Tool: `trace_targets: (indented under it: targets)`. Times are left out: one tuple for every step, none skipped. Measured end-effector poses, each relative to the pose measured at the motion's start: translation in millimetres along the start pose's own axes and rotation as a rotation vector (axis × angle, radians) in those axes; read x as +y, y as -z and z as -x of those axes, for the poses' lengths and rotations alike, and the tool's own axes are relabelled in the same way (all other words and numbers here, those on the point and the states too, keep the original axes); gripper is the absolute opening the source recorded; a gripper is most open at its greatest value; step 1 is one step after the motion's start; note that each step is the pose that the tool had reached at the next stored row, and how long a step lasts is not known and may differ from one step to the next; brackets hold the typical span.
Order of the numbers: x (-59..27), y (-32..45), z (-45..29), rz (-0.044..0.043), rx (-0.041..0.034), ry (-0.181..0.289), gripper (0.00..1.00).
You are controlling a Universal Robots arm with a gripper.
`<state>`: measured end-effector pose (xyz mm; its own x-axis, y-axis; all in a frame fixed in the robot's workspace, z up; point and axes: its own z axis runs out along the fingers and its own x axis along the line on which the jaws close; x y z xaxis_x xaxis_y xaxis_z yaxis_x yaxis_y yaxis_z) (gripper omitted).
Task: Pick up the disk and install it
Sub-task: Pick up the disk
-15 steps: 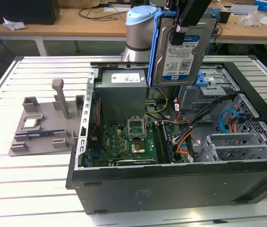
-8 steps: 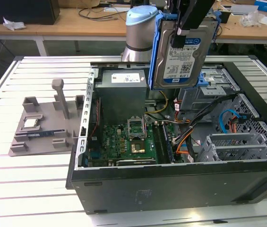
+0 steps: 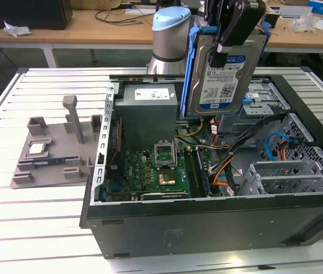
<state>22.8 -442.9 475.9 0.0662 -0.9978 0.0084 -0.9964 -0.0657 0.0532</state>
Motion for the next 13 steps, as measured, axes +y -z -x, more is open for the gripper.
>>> trace_targets:
  targets:
    - [0.2,-0.5,-3.8,0.0000,0.0000,0.000,0.37]
    - [0.3,-0.9,-8.1,0.0000,0.0000,0.000,0.37]
    - [0.5,-1.2,-11.5,0.0000,-0.0001,0.000,0.37]
    - [0.7,-1.4,-15.5,0.0000,-0.0001,0.000,0.37]
    - [0.8,-1.5,-18.0,0.0000,0.0001,0.000,0.37]
    - [0.9,-1.6,-20.6,0.0001,0.0000,0.000,0.37]
    - [1.0,-1.7,-22.6,0.0000,-0.0001,0.000,0.37]
    - [1.0,-1.8,-24.1,0.0000,0.0000,0.000,0.37]
    - [1.2,-2.0,-27.0,0.0001,0.0001,0.000,0.37]
    - [1.3,-2.1,-29.7,0.0001,0.0004,0.000,0.37]
    - [1.4,-2.3,-32.7,0.0001,0.0004,0.000,0.37]
    - [1.5,-2.6,-36.6,0.0001,0.0008,0.000,0.37]
    - [1.6,-2.8,-39.0,0.0001,0.0010,0.000,0.37]
